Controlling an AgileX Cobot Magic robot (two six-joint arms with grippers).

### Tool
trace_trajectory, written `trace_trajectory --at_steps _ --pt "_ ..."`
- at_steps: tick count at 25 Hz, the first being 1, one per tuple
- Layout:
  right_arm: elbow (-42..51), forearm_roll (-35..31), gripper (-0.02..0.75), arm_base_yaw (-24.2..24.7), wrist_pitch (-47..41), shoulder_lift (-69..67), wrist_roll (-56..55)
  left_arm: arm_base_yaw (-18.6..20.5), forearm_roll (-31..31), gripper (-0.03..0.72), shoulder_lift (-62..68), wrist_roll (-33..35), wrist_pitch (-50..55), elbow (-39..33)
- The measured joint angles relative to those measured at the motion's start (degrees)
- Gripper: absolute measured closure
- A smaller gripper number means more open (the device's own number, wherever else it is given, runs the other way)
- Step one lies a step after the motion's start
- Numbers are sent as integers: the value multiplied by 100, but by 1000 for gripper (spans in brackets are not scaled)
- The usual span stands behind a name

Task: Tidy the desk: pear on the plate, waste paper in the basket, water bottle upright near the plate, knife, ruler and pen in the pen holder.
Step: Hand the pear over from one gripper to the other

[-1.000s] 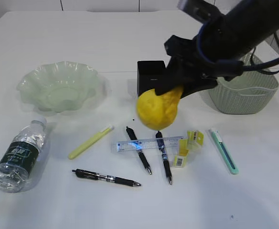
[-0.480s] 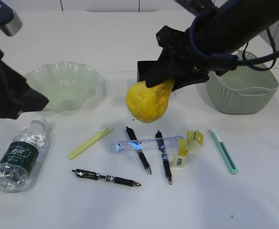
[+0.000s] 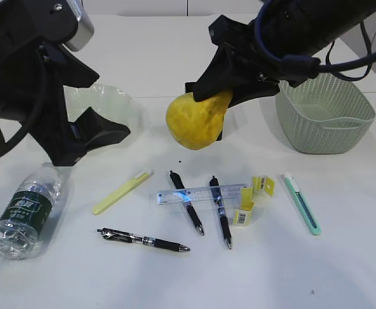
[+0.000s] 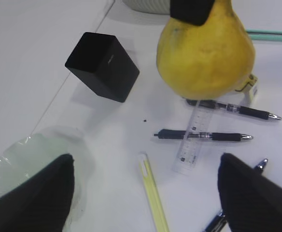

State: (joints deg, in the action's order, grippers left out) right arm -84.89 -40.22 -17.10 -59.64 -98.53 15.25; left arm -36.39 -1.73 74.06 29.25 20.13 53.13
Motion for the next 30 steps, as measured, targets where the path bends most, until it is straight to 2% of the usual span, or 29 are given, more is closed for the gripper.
trace_trajectory --at_steps 4,13,26,30 --pt "0 0 471 0 0 0 0 -74 0 1 88 13 -348 0" --pt "0 10 471 0 27 0 0 -725 126 1 862 25 -1045 0" --pt "0 10 471 0 135 0 17 -730 173 0 1076 25 -1762 0" --pt "0 10 471 0 158 0 40 -730 -50 0 1076 25 -1859 0"
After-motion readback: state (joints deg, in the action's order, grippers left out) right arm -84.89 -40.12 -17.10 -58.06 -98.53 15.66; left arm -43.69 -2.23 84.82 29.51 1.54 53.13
